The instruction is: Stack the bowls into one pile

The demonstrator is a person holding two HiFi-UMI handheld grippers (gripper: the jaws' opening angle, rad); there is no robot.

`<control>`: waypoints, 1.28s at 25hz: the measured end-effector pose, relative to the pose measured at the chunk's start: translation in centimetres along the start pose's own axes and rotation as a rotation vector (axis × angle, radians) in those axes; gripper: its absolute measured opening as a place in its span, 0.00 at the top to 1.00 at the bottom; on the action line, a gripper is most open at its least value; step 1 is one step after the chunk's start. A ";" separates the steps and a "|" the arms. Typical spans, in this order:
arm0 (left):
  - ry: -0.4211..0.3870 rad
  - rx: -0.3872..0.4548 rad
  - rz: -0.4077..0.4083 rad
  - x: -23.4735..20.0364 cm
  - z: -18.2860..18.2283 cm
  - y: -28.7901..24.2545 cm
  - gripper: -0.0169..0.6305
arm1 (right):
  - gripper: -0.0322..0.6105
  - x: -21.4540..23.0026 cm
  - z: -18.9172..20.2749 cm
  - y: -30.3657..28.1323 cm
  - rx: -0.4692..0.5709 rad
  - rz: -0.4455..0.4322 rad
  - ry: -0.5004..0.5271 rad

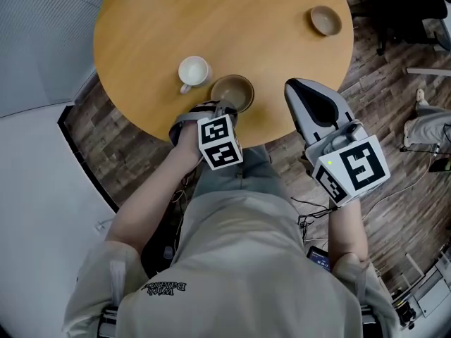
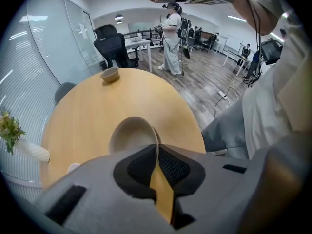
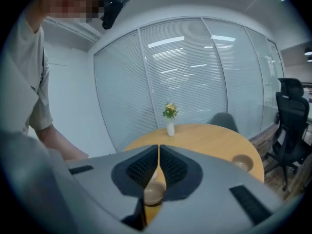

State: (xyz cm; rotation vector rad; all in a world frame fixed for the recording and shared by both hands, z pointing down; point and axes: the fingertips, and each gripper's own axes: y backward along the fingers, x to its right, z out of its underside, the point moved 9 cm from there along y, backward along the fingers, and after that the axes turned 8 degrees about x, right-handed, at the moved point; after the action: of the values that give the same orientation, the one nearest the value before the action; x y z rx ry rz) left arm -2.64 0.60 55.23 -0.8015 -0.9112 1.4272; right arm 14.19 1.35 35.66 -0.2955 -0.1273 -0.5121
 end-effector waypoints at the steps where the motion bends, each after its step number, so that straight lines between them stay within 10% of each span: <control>1: 0.005 -0.002 0.001 0.0 0.2 -0.2 0.93 | 0.90 -0.1 0.2 -0.1 -0.004 -0.001 -0.002; 18: 0.127 0.097 -0.026 -0.6 -0.6 1.4 0.83 | 0.90 -0.6 1.0 -0.6 -0.041 -0.034 0.039; 32: 0.241 0.428 -0.334 -5.2 -2.4 13.8 0.85 | 0.90 -1.8 -3.2 -1.0 0.037 -0.041 0.094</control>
State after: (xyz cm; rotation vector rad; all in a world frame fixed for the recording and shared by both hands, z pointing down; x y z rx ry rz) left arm -6.49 -4.26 41.64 -0.4591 -0.4991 1.1448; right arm 12.31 0.35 32.53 -0.2321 -0.0512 -0.5628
